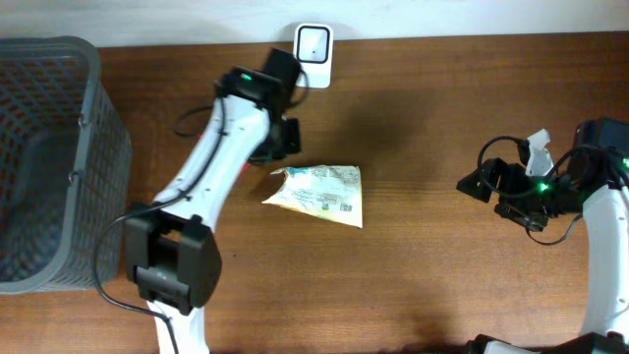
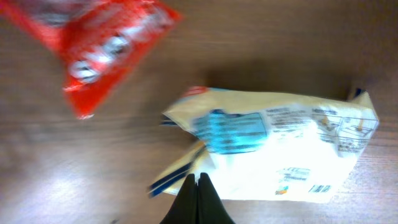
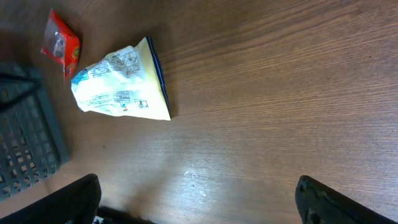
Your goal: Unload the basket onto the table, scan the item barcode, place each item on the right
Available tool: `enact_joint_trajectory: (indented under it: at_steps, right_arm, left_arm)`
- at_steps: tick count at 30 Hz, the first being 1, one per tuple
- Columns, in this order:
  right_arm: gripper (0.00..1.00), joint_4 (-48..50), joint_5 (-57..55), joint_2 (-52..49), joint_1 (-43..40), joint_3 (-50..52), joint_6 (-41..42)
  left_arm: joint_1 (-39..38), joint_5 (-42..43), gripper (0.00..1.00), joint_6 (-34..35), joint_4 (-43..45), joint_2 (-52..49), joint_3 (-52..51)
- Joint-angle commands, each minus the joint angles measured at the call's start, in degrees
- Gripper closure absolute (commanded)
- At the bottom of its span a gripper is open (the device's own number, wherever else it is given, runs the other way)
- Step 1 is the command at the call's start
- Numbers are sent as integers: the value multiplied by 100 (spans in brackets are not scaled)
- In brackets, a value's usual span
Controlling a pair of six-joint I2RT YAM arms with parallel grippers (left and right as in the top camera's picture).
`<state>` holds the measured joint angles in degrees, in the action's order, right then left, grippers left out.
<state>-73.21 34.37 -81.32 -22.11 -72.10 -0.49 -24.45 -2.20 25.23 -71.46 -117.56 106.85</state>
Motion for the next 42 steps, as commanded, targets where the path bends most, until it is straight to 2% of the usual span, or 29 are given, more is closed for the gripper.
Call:
enact_joint_trajectory:
  at_steps: [1, 5, 12, 17, 18, 21, 23, 27, 31, 37, 42]
  right_arm:
    - [1, 13, -50, 96, 39, 37, -79]
    - [1, 13, -52, 96, 39, 35, -79]
    - [1, 13, -52, 96, 39, 35, -79]
    - [1, 13, -52, 96, 39, 37, -79]
    - [1, 11, -52, 96, 39, 37, -81]
    - [1, 13, -52, 96, 39, 37, -79]
    - [1, 13, -52, 96, 39, 37, -79]
    - [1, 15, -52, 96, 39, 37, -79]
    - [1, 13, -52, 96, 39, 37, -79]
    - [1, -7, -52, 96, 39, 37, -81]
    - [1, -4, -52, 96, 39, 37, -81]
  left_arm:
    - [-330, -120, 100, -68, 463, -59, -553]
    - [-527, -975, 100, -44, 1113, -74, -1202]
    - [-538, -1137, 100, -50, 2044, -83, -2472]
    - [-527, -1104, 100, -48, 1224, 101, -1753]
    - [-529, -907, 100, -48, 837, 225, -1244]
    - [-529, -114, 100, -52, 472, 396, -658]
    - [-568, 378, 100, -52, 356, 461, -575]
    - [-730, 444, 100, -48, 326, 402, -846]
    - [-911, 437, 100, -48, 931, 400, -1434]
    - [-968, 442, 100, -11, 2581, 400, -2507]
    - [-968, 966, 100, 101, 2942, 400, -2824]
